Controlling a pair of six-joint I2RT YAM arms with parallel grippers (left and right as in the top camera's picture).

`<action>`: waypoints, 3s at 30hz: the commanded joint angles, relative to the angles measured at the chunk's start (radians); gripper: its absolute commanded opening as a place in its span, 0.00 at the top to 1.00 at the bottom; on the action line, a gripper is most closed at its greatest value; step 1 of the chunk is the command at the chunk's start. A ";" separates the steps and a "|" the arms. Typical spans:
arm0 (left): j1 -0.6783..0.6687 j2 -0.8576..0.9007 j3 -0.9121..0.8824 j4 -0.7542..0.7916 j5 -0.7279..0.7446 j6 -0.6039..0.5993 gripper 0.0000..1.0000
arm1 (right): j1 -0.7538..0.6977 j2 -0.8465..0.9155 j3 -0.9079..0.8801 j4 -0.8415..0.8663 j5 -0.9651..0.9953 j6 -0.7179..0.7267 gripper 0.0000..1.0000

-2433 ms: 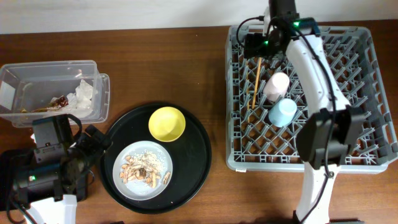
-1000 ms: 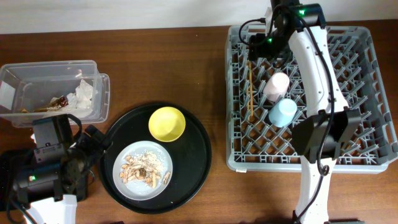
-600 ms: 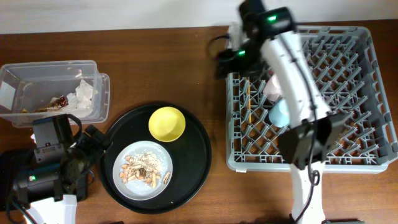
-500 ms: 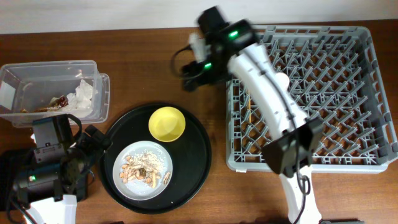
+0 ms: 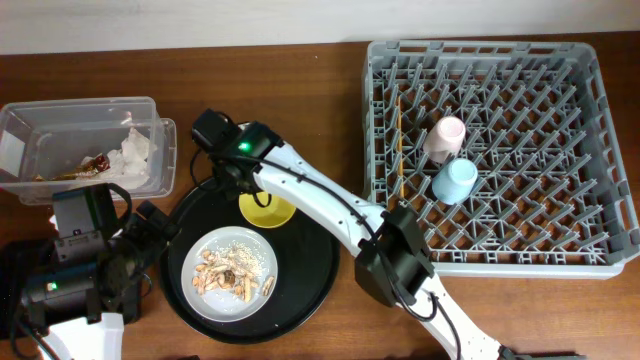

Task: Sort waste into correct bins and load items into the dishwasher rack
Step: 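Move the right gripper to the yellow bowl and grasp its rim, then carry the yellow bowl to the rack's back edge and set it down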

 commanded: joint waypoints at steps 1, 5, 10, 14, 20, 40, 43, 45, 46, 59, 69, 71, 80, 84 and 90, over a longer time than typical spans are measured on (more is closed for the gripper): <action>0.005 -0.002 0.006 -0.001 0.004 0.001 0.01 | 0.059 0.021 -0.002 0.013 0.034 0.034 0.25; 0.005 -0.002 0.006 -0.001 0.004 0.001 0.01 | 0.081 0.050 -0.053 0.045 0.113 0.103 0.31; 0.005 -0.002 0.006 -0.001 0.004 0.001 0.01 | 0.089 0.051 -0.113 0.086 0.105 0.103 0.52; 0.005 -0.002 0.006 -0.001 0.004 0.001 0.01 | 0.093 0.051 -0.149 0.108 0.102 0.121 0.63; 0.005 -0.002 0.006 -0.001 0.004 0.001 0.01 | 0.092 0.016 -0.107 0.060 0.042 0.116 0.96; 0.005 -0.002 0.006 -0.001 0.004 0.001 0.01 | -0.910 -0.079 0.498 -0.358 -0.717 -0.512 0.96; 0.005 -0.002 0.006 -0.001 0.004 0.001 0.01 | -0.995 -0.016 0.445 -0.190 -1.032 -0.512 0.96; 0.005 -0.002 0.006 -0.001 0.004 0.001 0.01 | -1.009 0.018 0.399 -0.101 -1.169 -0.504 0.96; 0.005 -0.002 0.006 -0.001 0.004 0.001 0.01 | -1.012 0.031 0.360 -0.038 -1.201 -0.455 0.96; 0.005 -0.002 0.006 -0.001 0.004 0.001 0.01 | -1.082 0.037 -0.020 0.201 -1.265 -0.186 0.96; 0.005 -0.002 0.006 -0.001 0.004 0.001 0.01 | -1.209 -0.122 -0.006 -0.003 -0.793 -0.197 0.49; 0.005 -0.002 0.006 -0.001 0.004 0.001 0.01 | -1.255 -0.211 0.003 -0.046 -0.695 -0.198 0.44; 0.005 -0.002 0.006 -0.001 0.004 0.001 0.01 | -1.105 -0.431 0.003 -0.079 -0.538 -0.354 0.24; 0.005 -0.002 0.006 -0.001 0.004 0.001 0.01 | -0.954 -0.336 0.003 -0.013 -0.470 -0.359 0.66; 0.005 -0.002 0.006 -0.001 0.004 0.001 0.01 | -0.869 -0.146 0.003 0.059 -0.398 -0.355 0.96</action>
